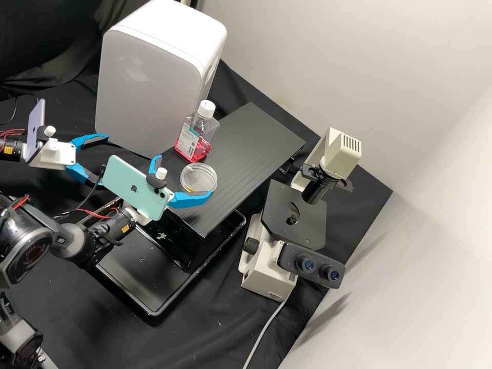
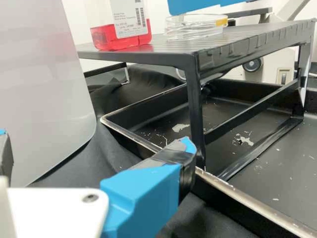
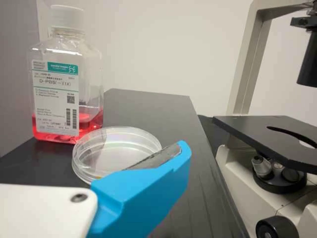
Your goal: Remove the lid from the petri dish
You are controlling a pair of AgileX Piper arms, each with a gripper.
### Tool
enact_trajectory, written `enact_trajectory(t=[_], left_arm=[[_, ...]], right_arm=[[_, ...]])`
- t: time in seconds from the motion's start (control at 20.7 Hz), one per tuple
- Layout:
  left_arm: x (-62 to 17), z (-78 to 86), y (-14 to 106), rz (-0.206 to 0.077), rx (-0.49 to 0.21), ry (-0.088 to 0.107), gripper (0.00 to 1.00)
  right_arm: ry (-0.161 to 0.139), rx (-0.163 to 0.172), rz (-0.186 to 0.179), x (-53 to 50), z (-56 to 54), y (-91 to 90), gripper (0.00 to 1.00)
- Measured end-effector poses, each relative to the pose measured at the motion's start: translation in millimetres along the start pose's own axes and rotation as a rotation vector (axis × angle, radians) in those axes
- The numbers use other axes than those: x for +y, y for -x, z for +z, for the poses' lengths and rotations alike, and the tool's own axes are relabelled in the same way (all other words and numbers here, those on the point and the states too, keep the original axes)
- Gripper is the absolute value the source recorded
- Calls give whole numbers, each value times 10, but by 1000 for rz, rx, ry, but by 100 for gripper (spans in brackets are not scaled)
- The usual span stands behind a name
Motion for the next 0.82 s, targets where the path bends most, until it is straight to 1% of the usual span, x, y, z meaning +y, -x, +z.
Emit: enact_trajectory(t=[0.29, 0.43, 0.53, 0.68, 0.82], left_arm=[[0, 0, 0, 0, 0, 0, 100], [0, 0, 0, 0, 0, 0, 100], [0, 0, 0, 0, 0, 0, 100], [0, 0, 0, 0, 0, 0, 100], [0, 0, 0, 0, 0, 0, 100]], right_arm=[[3, -31, -35, -95, 83, -28, 100], [4, -37, -56, -151, 99, -37, 100], [2, -48, -68, -185, 128, -44, 100], [1, -42, -59, -201, 143, -54, 100], [1, -44, -50, -181, 152, -64, 100]])
